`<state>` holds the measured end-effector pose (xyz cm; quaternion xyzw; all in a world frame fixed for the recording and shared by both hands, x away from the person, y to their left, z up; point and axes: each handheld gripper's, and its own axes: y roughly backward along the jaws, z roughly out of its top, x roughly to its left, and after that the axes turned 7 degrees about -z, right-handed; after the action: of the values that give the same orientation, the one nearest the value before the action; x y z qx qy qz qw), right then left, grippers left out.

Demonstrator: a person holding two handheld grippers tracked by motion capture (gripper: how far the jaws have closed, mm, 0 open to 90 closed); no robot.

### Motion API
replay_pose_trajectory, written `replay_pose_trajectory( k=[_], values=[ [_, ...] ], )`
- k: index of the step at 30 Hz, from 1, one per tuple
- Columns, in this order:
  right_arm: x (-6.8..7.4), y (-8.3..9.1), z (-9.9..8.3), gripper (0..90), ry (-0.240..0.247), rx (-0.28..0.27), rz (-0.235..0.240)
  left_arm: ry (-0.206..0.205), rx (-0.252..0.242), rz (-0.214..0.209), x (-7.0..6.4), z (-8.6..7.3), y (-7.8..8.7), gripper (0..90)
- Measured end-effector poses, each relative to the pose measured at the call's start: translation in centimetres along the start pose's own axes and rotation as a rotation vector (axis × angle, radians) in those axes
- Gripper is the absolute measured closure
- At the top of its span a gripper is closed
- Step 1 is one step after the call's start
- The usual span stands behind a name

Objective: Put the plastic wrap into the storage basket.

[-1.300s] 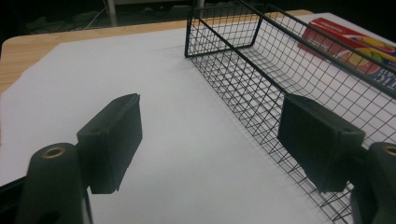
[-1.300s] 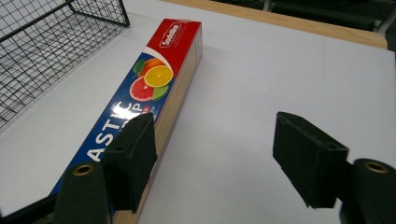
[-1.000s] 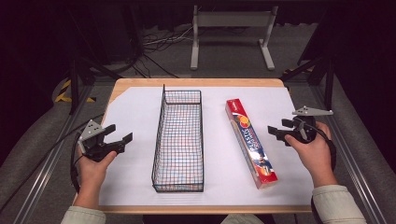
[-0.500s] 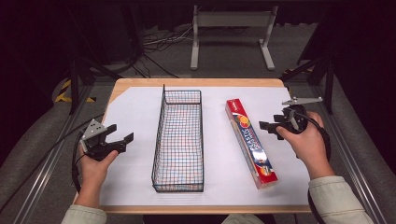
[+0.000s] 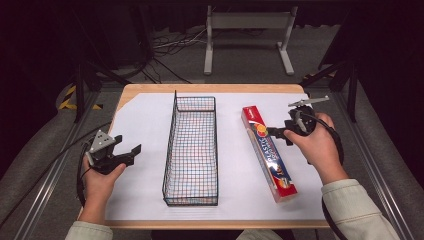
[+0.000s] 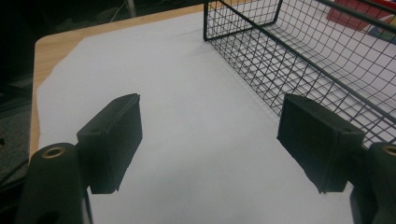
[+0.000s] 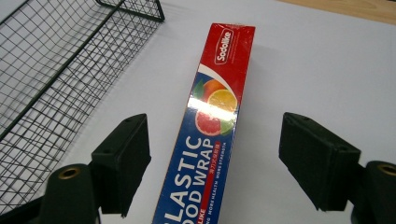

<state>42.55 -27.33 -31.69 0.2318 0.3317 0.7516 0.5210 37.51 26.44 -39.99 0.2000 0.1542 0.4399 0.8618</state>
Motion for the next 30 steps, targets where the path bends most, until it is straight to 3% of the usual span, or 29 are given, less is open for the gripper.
replay_pose_trajectory(
  k=[16,21,26,30],
  values=[
    [1.8,-3.5,-0.4,23.4,-0.031,0.142,-0.079,0.001,-0.003,0.011,0.1,-0.1,-0.3,22.5],
    [2.5,-4.3,-0.9,27.5,-0.089,0.212,-0.112,0.003,0.001,0.014,0.1,-0.2,-0.3,22.5],
    [2.9,-5.1,-1.4,26.1,-0.102,0.248,-0.11,0.002,0.004,0.015,0.1,-0.2,-0.4,22.5],
    [3.0,-5.9,-1.6,24.3,-0.082,0.28,-0.116,0.0,0.009,0.018,0.1,-0.3,-0.5,22.5]
  ],
)
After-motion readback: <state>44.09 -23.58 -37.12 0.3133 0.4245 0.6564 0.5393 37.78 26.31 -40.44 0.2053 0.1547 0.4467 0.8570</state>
